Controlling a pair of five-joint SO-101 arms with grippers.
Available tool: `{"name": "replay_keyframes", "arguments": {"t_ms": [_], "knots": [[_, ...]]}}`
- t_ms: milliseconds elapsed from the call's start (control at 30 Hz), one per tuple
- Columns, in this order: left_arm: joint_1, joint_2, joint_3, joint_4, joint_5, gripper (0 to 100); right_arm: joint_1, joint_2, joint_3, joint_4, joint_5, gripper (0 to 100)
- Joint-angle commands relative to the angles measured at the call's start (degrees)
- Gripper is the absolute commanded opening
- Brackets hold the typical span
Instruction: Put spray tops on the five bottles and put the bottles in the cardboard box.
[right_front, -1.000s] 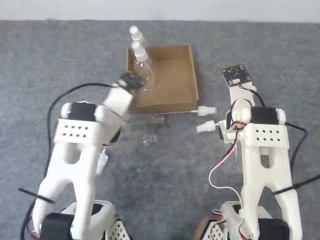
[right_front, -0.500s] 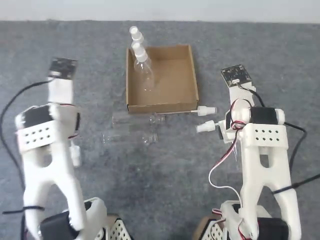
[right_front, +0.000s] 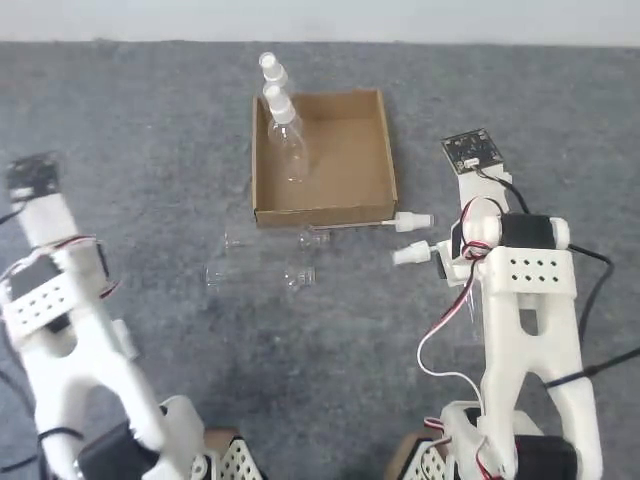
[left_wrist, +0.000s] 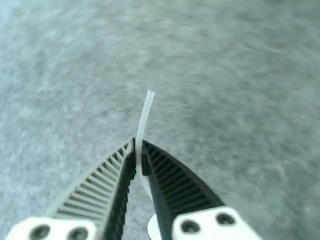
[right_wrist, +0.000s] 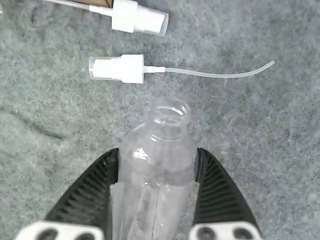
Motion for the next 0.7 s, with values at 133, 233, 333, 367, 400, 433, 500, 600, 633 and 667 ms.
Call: {"name": "replay_keyframes", "arguments": {"t_ms": [133,233,333,367,400,433,500,600,633,667], "knots": [[-6.6,-0.3,0.1,-3.3,6.8,10,0.3,-2.3,1.5,-2.9,-0.5,2.4],[-8.8,-0.3,0.1,-3.3,9.1,20,0.5,-2.3,1.8,-3.4,-0.5,2.4],[-10.9,-0.3,0.1,-3.3,9.2,25,0.5,-2.3,1.8,-3.4,-0.5,2.4],[-11.5,-0.3,0.1,-3.2,9.1,25,0.5,-2.3,1.8,-3.4,-0.5,2.4],[-12.2,-0.3,0.1,-3.1,8.9,25,0.5,-2.3,1.8,-3.4,-0.5,2.4],[-12.9,-0.3,0.1,-2.7,8.7,25,0.4,-2.3,1.8,-3.4,-0.5,2.4],[-14.4,-0.3,-0.1,-1.2,6.2,25,0.3,-2.3,1.8,-3.4,-0.5,2.4],[-15.5,-0.2,0.0,0.4,-0.6,25,0.3,-2.3,1.8,-3.4,-0.5,2.4],[-15.9,0.1,0.1,1.2,-3.1,25,0.3,-2.3,1.8,-3.4,-0.5,2.4],[-16.4,0.2,0.1,2.2,-5.4,25,0.3,-2.3,1.8,-3.4,-0.5,2.4]]}}
